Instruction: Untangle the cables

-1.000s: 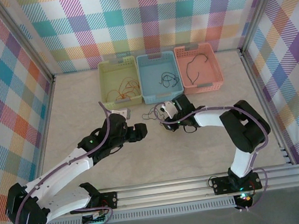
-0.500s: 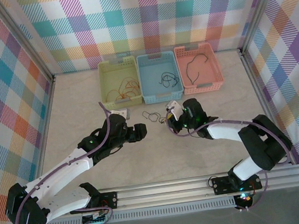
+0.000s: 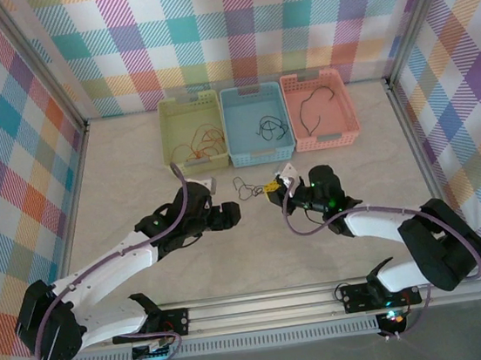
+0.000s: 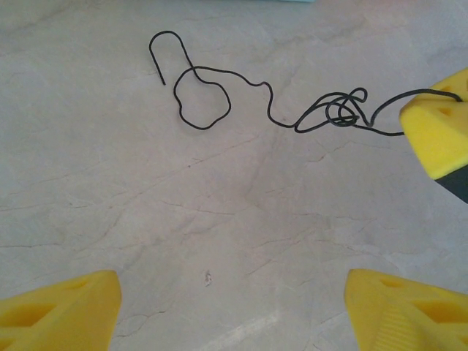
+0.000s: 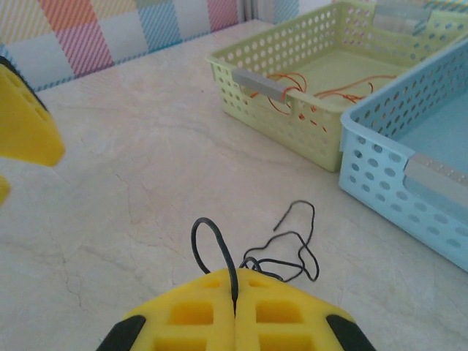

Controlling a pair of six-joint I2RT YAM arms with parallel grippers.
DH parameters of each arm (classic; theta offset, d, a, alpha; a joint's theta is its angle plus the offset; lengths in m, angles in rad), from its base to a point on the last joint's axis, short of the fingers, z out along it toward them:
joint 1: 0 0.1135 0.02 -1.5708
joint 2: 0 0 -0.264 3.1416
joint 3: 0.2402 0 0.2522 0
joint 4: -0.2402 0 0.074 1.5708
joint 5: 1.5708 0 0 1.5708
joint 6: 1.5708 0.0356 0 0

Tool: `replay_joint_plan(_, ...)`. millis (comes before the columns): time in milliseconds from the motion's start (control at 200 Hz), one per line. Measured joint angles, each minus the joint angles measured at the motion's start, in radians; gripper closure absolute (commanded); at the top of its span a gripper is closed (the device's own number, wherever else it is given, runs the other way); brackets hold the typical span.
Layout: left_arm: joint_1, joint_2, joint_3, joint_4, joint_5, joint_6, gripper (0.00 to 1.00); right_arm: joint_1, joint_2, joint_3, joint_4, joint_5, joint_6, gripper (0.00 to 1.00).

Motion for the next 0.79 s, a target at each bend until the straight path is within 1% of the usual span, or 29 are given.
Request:
replay_joint_plan(115, 0.0, 0.015, 0.0, 0.017, 0.008, 0.001, 0.21, 0.0, -0.019, -0.022, 0.044, -0.008, 0.009, 1.0)
replay_joint_plan(240, 0.0, 0.032, 0.0, 0.022, 0.017, 0.005, 0.21, 0.0, -0.034, -0.031, 0.092, -0.015, 0.055, 1.0)
replay_joint_plan(490, 0.0, 0.039, 0.0, 0.076, 0.052, 0.027, 0.23, 0.0, -0.127, -0.044, 0.159, -0.034, 0.203, 1.0)
replay_joint_plan(795, 0.0, 0.039, -0.012, 0.119, 0.087, 0.046, 0.26, 0.0, -0.261, -0.043, 0.167, -0.09, 0.362, 1.0)
